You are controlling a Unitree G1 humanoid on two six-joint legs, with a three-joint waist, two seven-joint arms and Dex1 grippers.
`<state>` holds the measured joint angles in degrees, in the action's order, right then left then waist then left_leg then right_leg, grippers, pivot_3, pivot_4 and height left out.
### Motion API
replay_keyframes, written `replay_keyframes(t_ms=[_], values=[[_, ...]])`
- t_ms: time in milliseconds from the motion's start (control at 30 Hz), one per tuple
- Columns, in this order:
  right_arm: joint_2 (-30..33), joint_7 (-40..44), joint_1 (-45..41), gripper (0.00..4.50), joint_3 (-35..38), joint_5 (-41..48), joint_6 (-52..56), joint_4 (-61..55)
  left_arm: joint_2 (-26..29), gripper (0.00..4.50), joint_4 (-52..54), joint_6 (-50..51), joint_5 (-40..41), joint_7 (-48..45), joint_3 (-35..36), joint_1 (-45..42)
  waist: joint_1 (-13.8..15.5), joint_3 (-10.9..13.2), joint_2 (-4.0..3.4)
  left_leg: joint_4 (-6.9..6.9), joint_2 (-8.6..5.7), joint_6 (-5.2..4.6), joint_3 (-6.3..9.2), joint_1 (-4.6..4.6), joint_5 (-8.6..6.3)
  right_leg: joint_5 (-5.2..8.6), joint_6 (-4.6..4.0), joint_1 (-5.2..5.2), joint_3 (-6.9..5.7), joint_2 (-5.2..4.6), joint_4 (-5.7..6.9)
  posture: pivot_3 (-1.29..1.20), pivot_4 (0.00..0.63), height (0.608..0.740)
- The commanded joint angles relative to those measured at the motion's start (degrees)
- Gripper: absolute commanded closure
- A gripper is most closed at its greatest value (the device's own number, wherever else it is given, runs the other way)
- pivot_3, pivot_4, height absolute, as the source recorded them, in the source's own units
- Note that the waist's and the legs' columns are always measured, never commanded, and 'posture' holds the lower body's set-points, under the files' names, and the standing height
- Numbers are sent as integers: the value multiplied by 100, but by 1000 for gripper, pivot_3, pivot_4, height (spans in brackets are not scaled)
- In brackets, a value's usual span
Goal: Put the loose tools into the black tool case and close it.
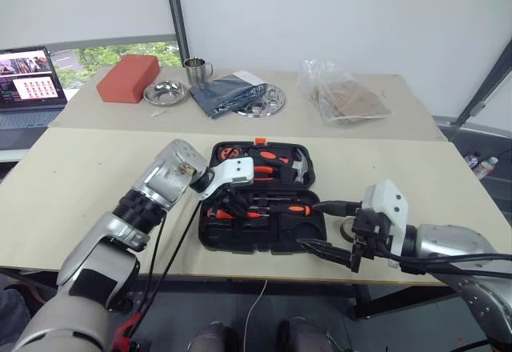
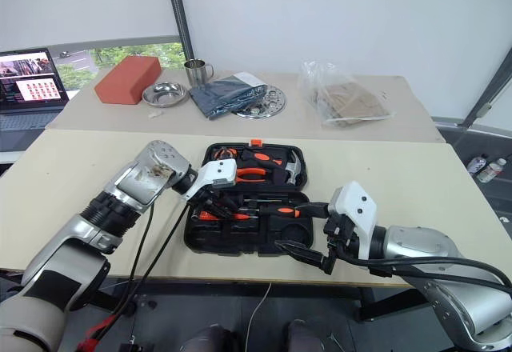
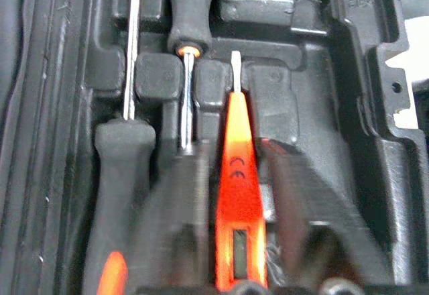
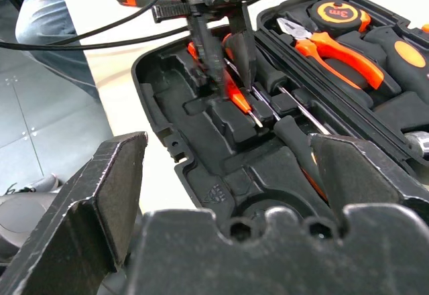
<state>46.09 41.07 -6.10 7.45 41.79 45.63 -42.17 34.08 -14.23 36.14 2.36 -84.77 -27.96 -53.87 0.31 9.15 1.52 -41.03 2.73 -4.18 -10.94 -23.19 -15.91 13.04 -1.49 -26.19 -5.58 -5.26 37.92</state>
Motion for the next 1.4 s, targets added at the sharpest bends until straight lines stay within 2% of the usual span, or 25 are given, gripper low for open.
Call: replay_keyframes(t_ms=[33,167,200,267,333,400,533,800,1133,1233,1300,1400], values=[[-8,29,-64,0,146,136,-134,-106,347,1847,594,-146,712,-260,866,282,-1,0,0,0,0,0,0,-1,0,-1,-2,-1,1,-1,0,0,150,736],[-9,42,-61,0,180,163,-128,-62,462,1847,499,-494,1001,-19,1396,790,-11,0,0,0,1,0,0,2,0,-11,-19,0,1,-3,1,0,150,736],[-18,32,-66,0,175,152,-132,-42,370,2380,348,-717,1034,129,1529,924,-9,0,0,0,0,0,1,4,0,-10,-17,3,1,-4,1,0,150,736],[-35,14,-90,0,152,136,-135,-4,165,2978,49,-1227,1046,372,1711,1166,35,0,0,-2,-2,0,1,5,0,-8,-12,7,0,-7,0,0,150,736],[-48,-2,-118,0,118,132,-134,14,-37,3815,-177,-1567,1036,558,1814,1333,48,0,0,-4,-6,-3,1,3,-2,3,10,8,-1,-11,-2,0,150,736],[-56,-5,-147,0,104,133,-129,36,-204,4465,-326,-1719,1030,717,1862,1397,51,1,1,-8,-7,-8,1,-1,-4,-9,-6,7,-3,-12,-3,0,150,736],[-62,9,-204,0,102,135,-117,111,-345,4465,-374,-1817,957,837,1754,1498,37,1,1,-12,-7,-9,2,-6,-5,-22,-28,5,-5,-9,-4,0,150,736],[-140,-81,-258,0,195,303,-58,212,-159,4465,-464,-2383,469,822,1338,1879,19,-3,1,-6,-4,-8,-2,5,-5,-22,-29,9,-3,-6,-4,0,150,736],[-154,-58,-366,0,-12,195,-151,341,7,4465,-112,-2370,626,1167,1684,2257,-7,-18,0,3,-1,-8,-3,29,-5,-22,-29,25,6,-9,-4,0,150,736],[-43,230,-716,0,-298,58,-215,532,382,3778,845,-1459,1363,1423,2598,2543,-109,-17,0,4,4,-7,-4,29,-5,-22,-29,23,9,-6,-3,0,150,736],[-13,437,-928,0,-433,9,-271,669,595,3035,1276,-1204,1550,1706,3059,2834,-162,-16,2,7,11,-2,-6,21,-2,-22,-29,7,15,-7,1,0,150,736],[-96,715,-1428,0,-697,-95,-383,1015,1005,1950,1836,-848,1735,2146,4049,3753,-143,-16,2,17,13,7,-2,23,3,-19,-34,5,10,-8,1,0,150,736]])
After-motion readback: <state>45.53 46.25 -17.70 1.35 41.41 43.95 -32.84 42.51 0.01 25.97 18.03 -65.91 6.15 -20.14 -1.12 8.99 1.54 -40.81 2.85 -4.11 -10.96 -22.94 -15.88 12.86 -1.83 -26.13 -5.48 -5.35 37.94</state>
